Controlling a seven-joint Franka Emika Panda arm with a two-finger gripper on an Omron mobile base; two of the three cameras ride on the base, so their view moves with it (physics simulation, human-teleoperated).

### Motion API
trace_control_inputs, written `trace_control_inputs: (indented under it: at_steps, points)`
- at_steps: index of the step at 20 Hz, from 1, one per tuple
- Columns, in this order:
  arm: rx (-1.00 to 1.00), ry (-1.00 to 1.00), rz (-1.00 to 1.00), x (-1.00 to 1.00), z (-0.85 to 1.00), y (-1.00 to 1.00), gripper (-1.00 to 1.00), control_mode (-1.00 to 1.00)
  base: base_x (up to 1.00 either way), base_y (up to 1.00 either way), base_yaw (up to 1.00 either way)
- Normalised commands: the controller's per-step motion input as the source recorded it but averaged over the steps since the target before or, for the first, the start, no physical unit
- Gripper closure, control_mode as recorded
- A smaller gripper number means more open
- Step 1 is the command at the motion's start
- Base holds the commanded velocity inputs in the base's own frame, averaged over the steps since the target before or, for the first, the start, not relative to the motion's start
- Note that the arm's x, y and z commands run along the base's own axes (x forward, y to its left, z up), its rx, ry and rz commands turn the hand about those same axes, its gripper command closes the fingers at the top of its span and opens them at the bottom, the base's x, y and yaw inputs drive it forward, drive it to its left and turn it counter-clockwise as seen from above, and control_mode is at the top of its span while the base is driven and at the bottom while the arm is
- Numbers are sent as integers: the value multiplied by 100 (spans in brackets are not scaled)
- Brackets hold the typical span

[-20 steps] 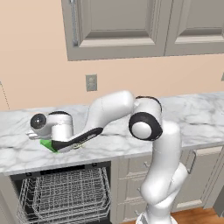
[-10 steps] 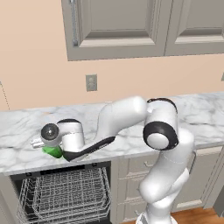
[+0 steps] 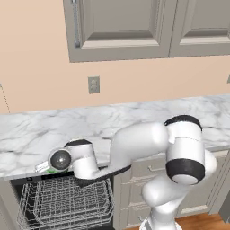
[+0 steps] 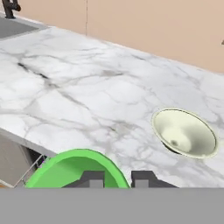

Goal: Pick up the cup and bowl from the counter, place them in the dishwasher, and close the dishwasher door.

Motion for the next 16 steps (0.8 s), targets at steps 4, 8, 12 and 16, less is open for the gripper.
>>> trace_control_inputs:
  at_steps: [4,8,12,16]
  points:
    - [-18,-12,16,-58,0,-12,100,-100,0,0,0]
    - [-12,-8,22,-38,0,-18,100,-100,0,0,0]
    - [-8,-2,21,-13,-12,-17,100,-100,0,0,0]
    - [-7,0,19,0,-38,-11,100,-100,0,0,0]
